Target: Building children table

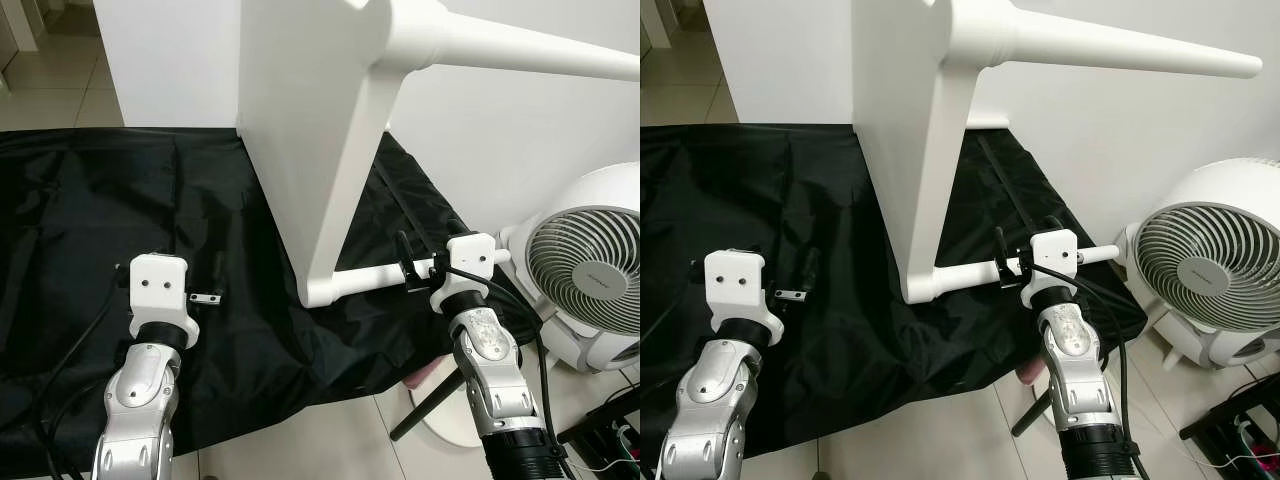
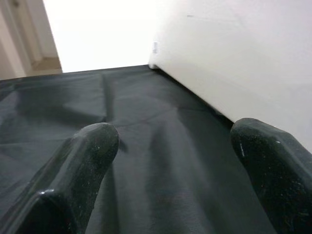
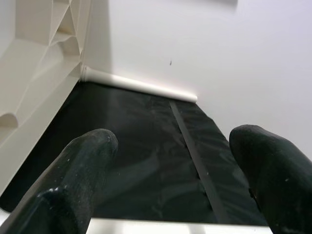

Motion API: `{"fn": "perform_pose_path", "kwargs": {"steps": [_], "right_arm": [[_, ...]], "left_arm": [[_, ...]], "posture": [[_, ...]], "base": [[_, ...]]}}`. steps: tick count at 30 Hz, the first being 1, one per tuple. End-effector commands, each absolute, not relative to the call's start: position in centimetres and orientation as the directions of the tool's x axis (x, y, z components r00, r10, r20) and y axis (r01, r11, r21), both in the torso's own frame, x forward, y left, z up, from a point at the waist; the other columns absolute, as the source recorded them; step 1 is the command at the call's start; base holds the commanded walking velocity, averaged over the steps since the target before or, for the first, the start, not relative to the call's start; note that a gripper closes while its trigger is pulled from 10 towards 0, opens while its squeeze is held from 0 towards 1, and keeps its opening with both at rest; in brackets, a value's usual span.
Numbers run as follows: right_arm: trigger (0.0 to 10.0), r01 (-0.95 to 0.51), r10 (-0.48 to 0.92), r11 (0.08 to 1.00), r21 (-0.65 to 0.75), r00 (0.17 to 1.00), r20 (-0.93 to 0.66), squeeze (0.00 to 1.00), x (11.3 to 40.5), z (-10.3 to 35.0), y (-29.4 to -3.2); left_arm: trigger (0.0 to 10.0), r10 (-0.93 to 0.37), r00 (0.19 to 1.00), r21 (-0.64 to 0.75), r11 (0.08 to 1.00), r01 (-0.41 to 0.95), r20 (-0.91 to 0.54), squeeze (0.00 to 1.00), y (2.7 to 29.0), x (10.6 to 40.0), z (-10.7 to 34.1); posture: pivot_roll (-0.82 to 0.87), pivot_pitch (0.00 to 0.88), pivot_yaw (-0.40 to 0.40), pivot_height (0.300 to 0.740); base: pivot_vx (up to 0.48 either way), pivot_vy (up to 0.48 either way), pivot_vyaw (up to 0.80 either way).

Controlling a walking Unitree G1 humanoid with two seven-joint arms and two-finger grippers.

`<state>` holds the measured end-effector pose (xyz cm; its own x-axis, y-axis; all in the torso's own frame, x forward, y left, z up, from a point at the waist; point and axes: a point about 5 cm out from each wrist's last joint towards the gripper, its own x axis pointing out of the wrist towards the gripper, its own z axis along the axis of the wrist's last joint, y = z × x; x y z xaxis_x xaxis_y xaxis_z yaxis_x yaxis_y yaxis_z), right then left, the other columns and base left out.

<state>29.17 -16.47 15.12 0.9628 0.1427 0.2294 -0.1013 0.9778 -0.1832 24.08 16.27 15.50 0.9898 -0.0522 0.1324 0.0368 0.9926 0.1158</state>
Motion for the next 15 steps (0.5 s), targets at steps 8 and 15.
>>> {"fn": "perform_pose_path", "kwargs": {"steps": [8,15], "right_arm": [[10.0,-0.065,0.098,0.983,-0.173,0.977,0.19,0.0,28.6,14.0,-16.8],[10.0,-0.045,0.075,0.985,-0.167,0.981,0.178,0.0,28.4,13.7,-17.2]], "left_arm": [[10.0,-0.344,0.937,0.189,0.926,0.327,0.065,0.0,12.4,22.8,14.5],[10.0,-0.371,0.929,0.214,0.909,0.358,0.019,0.0,11.8,23.1,13.9]], "posture": [[0.16,0.0,-0.091,0.74],[0.16,0.0,-0.087,0.74]], "base": [[0.0,0.0,0.0],[0.0,0.0,0.0]]}}
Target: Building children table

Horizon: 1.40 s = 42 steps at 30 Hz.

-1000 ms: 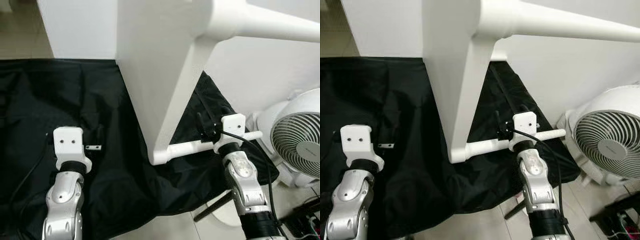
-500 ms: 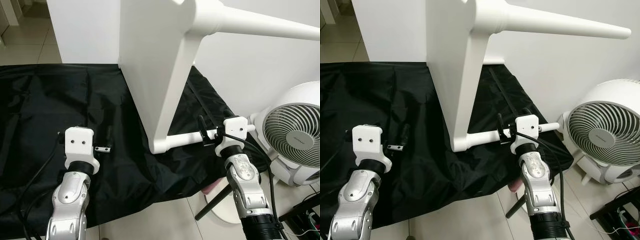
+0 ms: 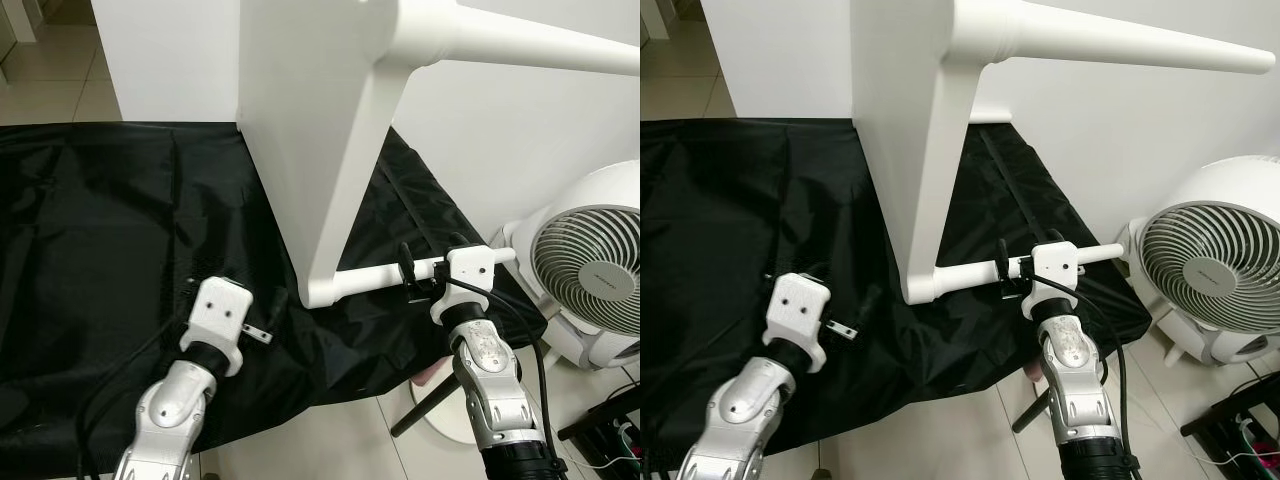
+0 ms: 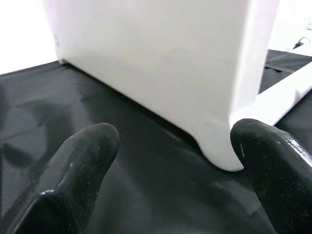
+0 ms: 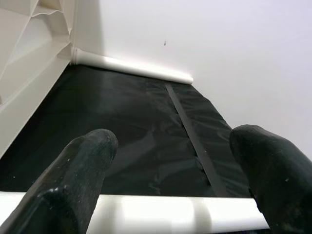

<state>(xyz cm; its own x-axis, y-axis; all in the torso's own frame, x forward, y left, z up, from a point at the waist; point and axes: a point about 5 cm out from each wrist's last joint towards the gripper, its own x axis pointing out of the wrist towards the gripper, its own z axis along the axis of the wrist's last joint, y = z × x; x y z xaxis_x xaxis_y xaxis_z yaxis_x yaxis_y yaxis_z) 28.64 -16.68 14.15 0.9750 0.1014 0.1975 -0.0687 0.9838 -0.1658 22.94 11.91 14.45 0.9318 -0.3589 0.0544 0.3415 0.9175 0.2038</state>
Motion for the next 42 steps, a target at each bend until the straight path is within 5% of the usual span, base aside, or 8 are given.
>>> {"fn": "perform_pose_path", "kwargs": {"steps": [1,20,42], "right_arm": [[10.0,-0.043,0.073,0.985,-0.166,0.982,0.177,0.0,28.3,13.7,-17.2],[10.0,0.003,0.023,0.987,-0.16,0.987,0.159,0.0,26.3,13.5,-17.9],[10.0,-0.019,0.051,0.983,-0.184,0.984,0.17,0.0,27.6,14.7,-17.7]], "left_arm": [[10.0,-0.369,0.929,0.217,0.908,0.358,0.012,0.0,11.5,23.4,13.9],[10.0,-0.253,0.965,0.092,0.962,0.258,-0.061,0.0,8.4,29.0,16.6],[10.0,-0.349,0.931,0.08,0.93,0.358,-0.106,0.0,6.5,29.3,17.9]], "posture": [[0.15,0.0,-0.084,0.74],[0.08,0.047,-0.043,0.74],[0.09,0.081,-0.047,0.74]], "base": [[0.0,0.0,0.0],[0.0,0.0,0.0],[0.0,0.0,0.0]]}}
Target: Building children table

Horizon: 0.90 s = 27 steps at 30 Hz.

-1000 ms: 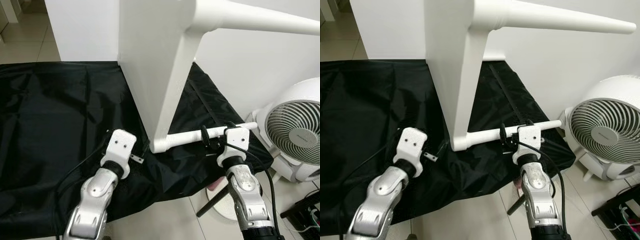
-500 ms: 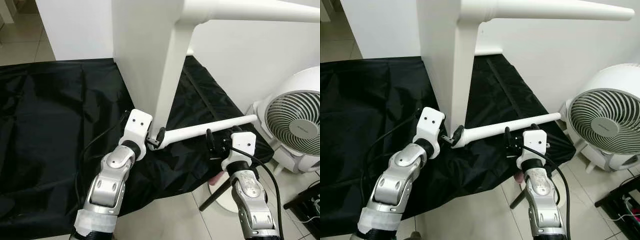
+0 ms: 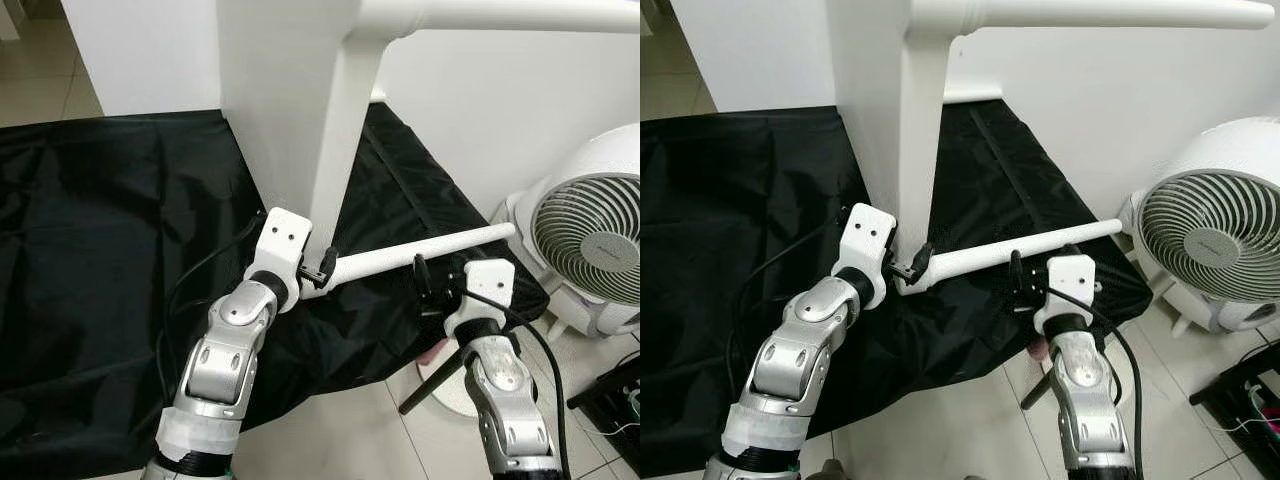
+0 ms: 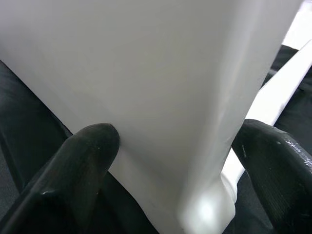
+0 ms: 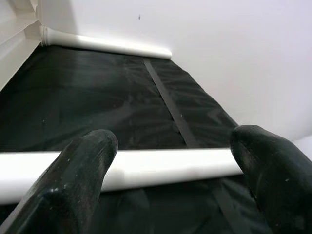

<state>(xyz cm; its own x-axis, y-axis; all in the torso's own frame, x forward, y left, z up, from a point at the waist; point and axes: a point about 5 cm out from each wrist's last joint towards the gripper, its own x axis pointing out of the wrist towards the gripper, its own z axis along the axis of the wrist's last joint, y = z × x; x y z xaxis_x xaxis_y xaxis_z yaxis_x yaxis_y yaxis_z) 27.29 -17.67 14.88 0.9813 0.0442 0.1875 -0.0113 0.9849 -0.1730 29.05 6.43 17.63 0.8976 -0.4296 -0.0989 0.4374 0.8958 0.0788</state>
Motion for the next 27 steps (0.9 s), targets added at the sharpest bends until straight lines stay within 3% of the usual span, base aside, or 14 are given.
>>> {"fn": "perform_pose_path", "kwargs": {"steps": [1,18,27], "right_arm": [[10.0,-0.019,0.051,0.983,-0.184,0.984,0.17,0.0,27.6,14.7,-17.7],[10.0,-0.056,0.082,0.985,-0.165,0.984,0.159,0.0,27.7,14.7,-16.4],[10.0,-0.062,0.088,0.985,-0.163,0.983,0.159,0.0,27.9,15.0,-16.3]], "left_arm": [[10.0,-0.349,0.931,0.08,0.93,0.358,-0.106,0.0,6.5,29.3,17.9],[10.0,-0.2,0.965,0.033,0.978,0.208,-0.173,0.0,4.6,30.0,18.6],[10.0,0.008,0.96,-0.011,1.0,-0.012,-0.278,0.0,5.0,30.9,18.5]], "posture": [[0.09,0.081,-0.047,0.74],[0.09,0.096,-0.071,0.74],[0.09,0.099,-0.072,0.74]], "base": [[0.0,0.0,0.0],[0.0,0.0,0.0],[0.0,0.0,0.0]]}}
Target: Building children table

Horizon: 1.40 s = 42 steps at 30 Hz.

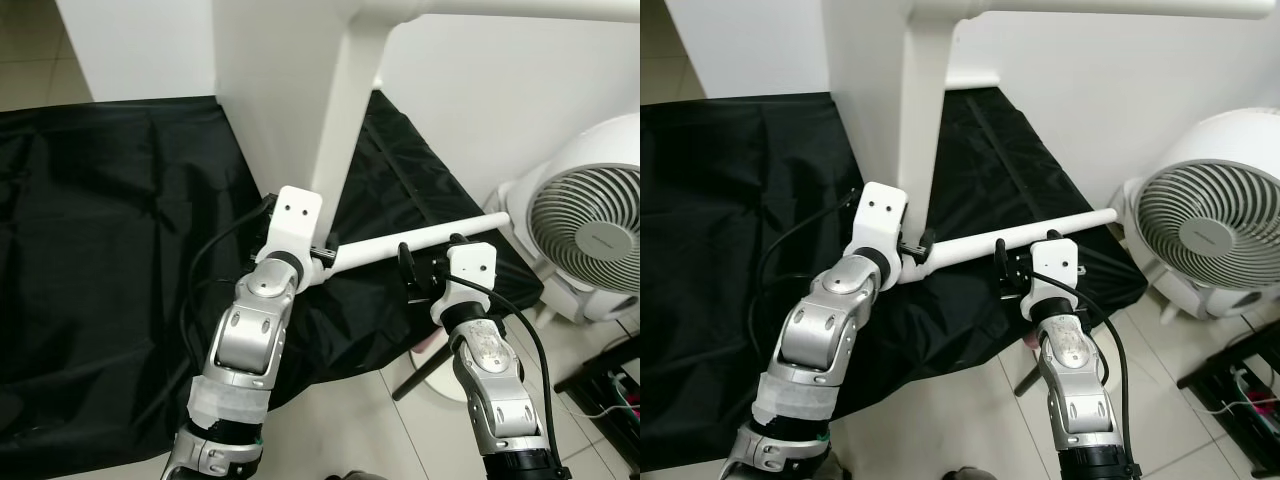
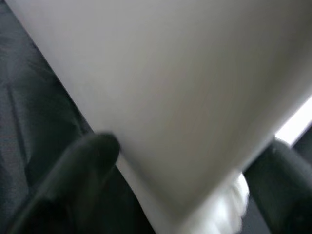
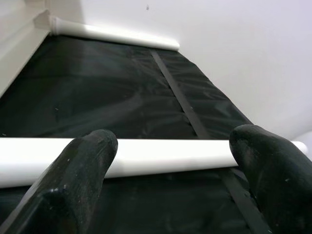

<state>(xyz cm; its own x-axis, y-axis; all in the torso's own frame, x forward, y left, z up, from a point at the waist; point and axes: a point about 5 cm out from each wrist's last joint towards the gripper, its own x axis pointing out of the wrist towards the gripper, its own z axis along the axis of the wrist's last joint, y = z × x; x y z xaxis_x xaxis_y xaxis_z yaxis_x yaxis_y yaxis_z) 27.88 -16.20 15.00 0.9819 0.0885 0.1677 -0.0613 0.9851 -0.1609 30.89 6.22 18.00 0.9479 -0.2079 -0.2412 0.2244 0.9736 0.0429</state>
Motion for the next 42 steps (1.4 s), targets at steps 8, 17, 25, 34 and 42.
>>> {"fn": "perform_pose_path", "kwargs": {"steps": [8,17,25,34,42], "right_arm": [[10.0,-0.063,0.089,0.985,-0.159,0.983,0.159,0.0,28.2,15.1,-16.1],[10.0,-0.074,0.099,0.985,-0.158,0.983,0.153,0.0,28.0,15.0,-15.9],[10.0,-0.073,0.097,0.985,-0.157,0.984,0.148,0.0,28.0,14.9,-15.9],[10.0,-0.073,0.096,0.985,-0.156,0.984,0.147,0.0,27.9,14.9,-15.9],[10.0,-0.088,0.111,0.983,-0.158,0.983,0.144,0.0,28.1,14.9,-15.7]], "left_arm": [[10.0,0.214,0.908,0.053,0.977,-0.209,-0.361,0.0,7.6,30.7,17.7],[0.0,0.365,0.864,0.02,0.924,-0.383,-0.347,0.0,9.5,30.1,18.0],[0.0,0.365,0.868,0.022,0.925,-0.38,-0.336,0.0,9.8,29.5,17.9],[0.6,0.427,0.863,0.089,0.904,-0.419,-0.271,0.0,11.2,28.2,18.0],[1.5,0.475,0.854,0.125,0.88,-0.459,-0.212,0.0,12.6,27.6,18.5]], "posture": [[0.1,0.106,-0.071,0.74],[0.1,0.113,-0.072,0.74],[0.1,0.115,-0.072,0.74],[0.11,0.117,-0.08,0.74],[0.11,0.123,-0.093,0.74]], "base": [[0.0,0.0,0.0],[0.0,0.0,0.0],[0.0,0.0,0.0],[0.0,0.0,0.0],[0.0,0.0,0.0]]}}
